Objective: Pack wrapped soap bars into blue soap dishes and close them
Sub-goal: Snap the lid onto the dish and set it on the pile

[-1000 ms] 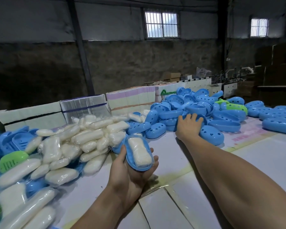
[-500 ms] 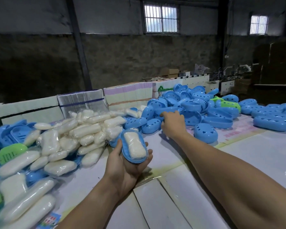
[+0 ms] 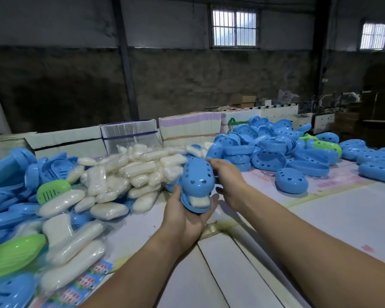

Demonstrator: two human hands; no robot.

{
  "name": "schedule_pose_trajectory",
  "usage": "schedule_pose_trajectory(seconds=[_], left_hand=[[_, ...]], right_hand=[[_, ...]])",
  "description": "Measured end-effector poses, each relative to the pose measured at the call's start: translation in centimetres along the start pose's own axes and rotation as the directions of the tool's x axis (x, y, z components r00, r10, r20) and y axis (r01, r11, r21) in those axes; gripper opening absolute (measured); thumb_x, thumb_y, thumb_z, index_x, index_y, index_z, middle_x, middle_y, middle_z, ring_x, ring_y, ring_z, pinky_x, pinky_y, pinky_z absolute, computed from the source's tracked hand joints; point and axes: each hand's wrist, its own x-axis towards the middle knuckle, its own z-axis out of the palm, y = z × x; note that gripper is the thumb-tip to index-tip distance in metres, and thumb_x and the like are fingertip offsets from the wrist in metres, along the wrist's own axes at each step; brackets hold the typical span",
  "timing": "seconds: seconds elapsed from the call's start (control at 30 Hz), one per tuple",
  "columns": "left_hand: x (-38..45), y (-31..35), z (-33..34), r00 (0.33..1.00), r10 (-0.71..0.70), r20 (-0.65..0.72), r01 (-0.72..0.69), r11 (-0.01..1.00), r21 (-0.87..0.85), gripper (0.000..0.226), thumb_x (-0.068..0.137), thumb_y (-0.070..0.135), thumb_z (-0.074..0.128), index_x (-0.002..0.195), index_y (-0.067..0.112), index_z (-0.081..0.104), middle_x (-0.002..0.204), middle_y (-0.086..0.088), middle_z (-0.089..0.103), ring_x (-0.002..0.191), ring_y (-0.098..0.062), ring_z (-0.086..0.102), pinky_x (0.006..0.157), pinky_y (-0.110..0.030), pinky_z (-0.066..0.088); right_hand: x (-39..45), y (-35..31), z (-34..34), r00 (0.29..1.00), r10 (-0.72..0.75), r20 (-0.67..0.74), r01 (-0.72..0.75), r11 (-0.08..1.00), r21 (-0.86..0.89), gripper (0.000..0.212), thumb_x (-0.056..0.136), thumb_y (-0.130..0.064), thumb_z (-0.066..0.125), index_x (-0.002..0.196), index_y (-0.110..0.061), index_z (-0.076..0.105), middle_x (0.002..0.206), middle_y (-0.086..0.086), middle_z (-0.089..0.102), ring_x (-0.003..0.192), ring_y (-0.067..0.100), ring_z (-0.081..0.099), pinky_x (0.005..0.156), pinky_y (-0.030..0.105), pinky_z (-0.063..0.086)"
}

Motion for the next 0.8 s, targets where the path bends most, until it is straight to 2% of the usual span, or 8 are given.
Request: schedule_pose_trajectory(seconds=[0.1, 0.17, 0.27, 0.37, 0.5, 0.63, 0.73, 0.8], left_hand=[[0.0, 0.1, -0.1, 1.0, -0.02, 0.022, 0.021, 0.999, -0.042, 0.049, 0.105, 0.046, 0.042, 0.132, 0.011, 0.063, 0.118, -0.018, 0.072, 0.108, -0.035, 0.069, 0.113, -0.05, 0.041], [0.1, 0.2, -0.3, 0.999, -0.022, 0.035, 0.025, 0.997, -0.07, 0.048, 0.104, 0.045, 0.044, 0.134, 0.012, 0.061, 0.127, -0.016, 0.069, 0.125, -0.033, 0.06, 0.116, -0.048, 0.037], [0.0, 0.4, -0.3, 0.999, -0.006, 0.045, 0.009, 0.998, -0.054, 0.049, 0.104, 0.047, 0.043, 0.135, 0.013, 0.06, 0.127, -0.015, 0.069, 0.12, -0.031, 0.063, 0.102, -0.044, 0.049], [-0.1, 0.2, -0.3, 0.999, 0.018, 0.048, -0.017, 1.0, -0.017, 0.048, 0.104, 0.048, 0.044, 0.135, 0.014, 0.06, 0.122, -0.016, 0.071, 0.102, -0.029, 0.07, 0.084, -0.041, 0.055], [0.0, 0.1, -0.4, 0.997, 0.043, 0.057, -0.045, 0.998, 0.038, 0.047, 0.103, 0.047, 0.049, 0.137, 0.017, 0.058, 0.119, -0.013, 0.073, 0.1, -0.027, 0.07, 0.08, -0.04, 0.056], [0.1, 0.2, -0.5, 0.996, 0.079, 0.047, -0.081, 0.996, 0.04, 0.047, 0.101, 0.046, 0.049, 0.14, 0.02, 0.056, 0.121, -0.012, 0.072, 0.096, -0.026, 0.071, 0.081, -0.04, 0.056], [0.1, 0.7, -0.9, 0.995, 0.1, 0.019, -0.1, 0.995, 0.004, 0.049, 0.102, 0.049, 0.045, 0.138, 0.018, 0.057, 0.127, -0.014, 0.069, 0.11, -0.028, 0.067, 0.091, -0.041, 0.053], [0.1, 1.2, -1.1, 0.993, 0.116, 0.003, -0.116, 0.991, -0.059, 0.05, 0.103, 0.05, 0.044, 0.133, 0.013, 0.06, 0.128, -0.017, 0.068, 0.118, -0.03, 0.064, 0.103, -0.044, 0.049]], right_hand=[[-0.6, 1.2, 0.7, 0.984, -0.174, 0.045, 0.179, 0.933, -0.313, 0.029, 0.1, -0.041, 0.046, 0.111, -0.02, 0.063, 0.108, -0.001, 0.064, 0.095, 0.017, 0.058, 0.077, 0.033, 0.045], [-1.1, 1.4, 0.7, 0.974, -0.193, 0.121, 0.225, 0.898, -0.379, 0.043, 0.094, -0.053, 0.053, 0.126, -0.025, 0.059, 0.12, -0.006, 0.062, 0.103, 0.012, 0.058, 0.076, 0.023, 0.045], [-1.7, 0.7, 0.2, 0.963, -0.168, 0.21, 0.247, 0.859, -0.448, 0.054, 0.081, -0.064, 0.063, 0.125, -0.034, 0.056, 0.113, -0.013, 0.059, 0.093, 0.0, 0.058, 0.071, 0.015, 0.043], [-1.9, -0.2, -0.5, 0.955, -0.137, 0.265, 0.264, 0.801, -0.537, 0.051, 0.075, -0.069, 0.065, 0.11, -0.032, 0.063, 0.105, -0.014, 0.067, 0.092, 0.003, 0.064, 0.082, 0.026, 0.055], [-2.4, -0.7, -0.5, 0.946, -0.098, 0.31, 0.262, 0.793, -0.55, 0.066, 0.063, -0.075, 0.064, 0.111, -0.03, 0.068, 0.105, -0.01, 0.072, 0.094, 0.009, 0.068, 0.09, 0.035, 0.056], [-2.4, -0.5, -0.5, 0.943, -0.105, 0.316, 0.263, 0.818, -0.511, 0.033, 0.077, -0.058, 0.065, 0.103, -0.039, 0.059, 0.098, -0.017, 0.065, 0.087, 0.0, 0.063, 0.078, 0.025, 0.053], [-2.4, -0.3, -0.5, 0.943, -0.133, 0.306, 0.275, 0.828, -0.489, 0.074, 0.071, -0.059, 0.062, 0.14, -0.041, 0.042, 0.108, -0.017, 0.056, 0.095, -0.004, 0.054, 0.073, 0.02, 0.041], [-2.4, -0.2, -0.3, 0.94, -0.149, 0.308, 0.284, 0.84, -0.463, 0.085, 0.067, -0.059, 0.061, 0.146, -0.042, 0.034, 0.107, -0.016, 0.056, 0.096, -0.002, 0.055, 0.073, 0.021, 0.04]])
